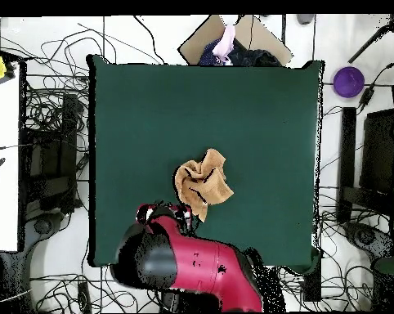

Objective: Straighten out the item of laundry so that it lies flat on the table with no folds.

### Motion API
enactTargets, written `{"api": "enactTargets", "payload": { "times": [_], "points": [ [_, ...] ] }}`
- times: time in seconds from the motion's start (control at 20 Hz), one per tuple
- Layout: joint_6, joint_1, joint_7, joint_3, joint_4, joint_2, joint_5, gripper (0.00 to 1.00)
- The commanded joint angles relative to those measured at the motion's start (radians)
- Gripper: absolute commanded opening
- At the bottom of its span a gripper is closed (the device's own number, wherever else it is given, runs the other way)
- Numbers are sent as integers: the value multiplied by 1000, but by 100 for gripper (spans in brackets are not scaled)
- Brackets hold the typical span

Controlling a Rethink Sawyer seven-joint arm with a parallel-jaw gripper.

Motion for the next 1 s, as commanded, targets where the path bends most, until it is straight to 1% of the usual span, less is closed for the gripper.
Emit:
{"api": "enactTargets", "payload": {
  "times": [0.05,0.4,0.5,0.6,0.9,1.0],
  "points": [
    [89,-12,152,11,-132,136,-7,100],
    [188,-6,134,10,-264,188,-15,100],
    [226,5,140,7,-318,205,-17,100],
    [261,11,142,8,-383,237,-23,100],
    [296,-5,114,24,-534,347,-40,100],
    [301,3,132,14,-591,389,-42,100]
  ]
}}
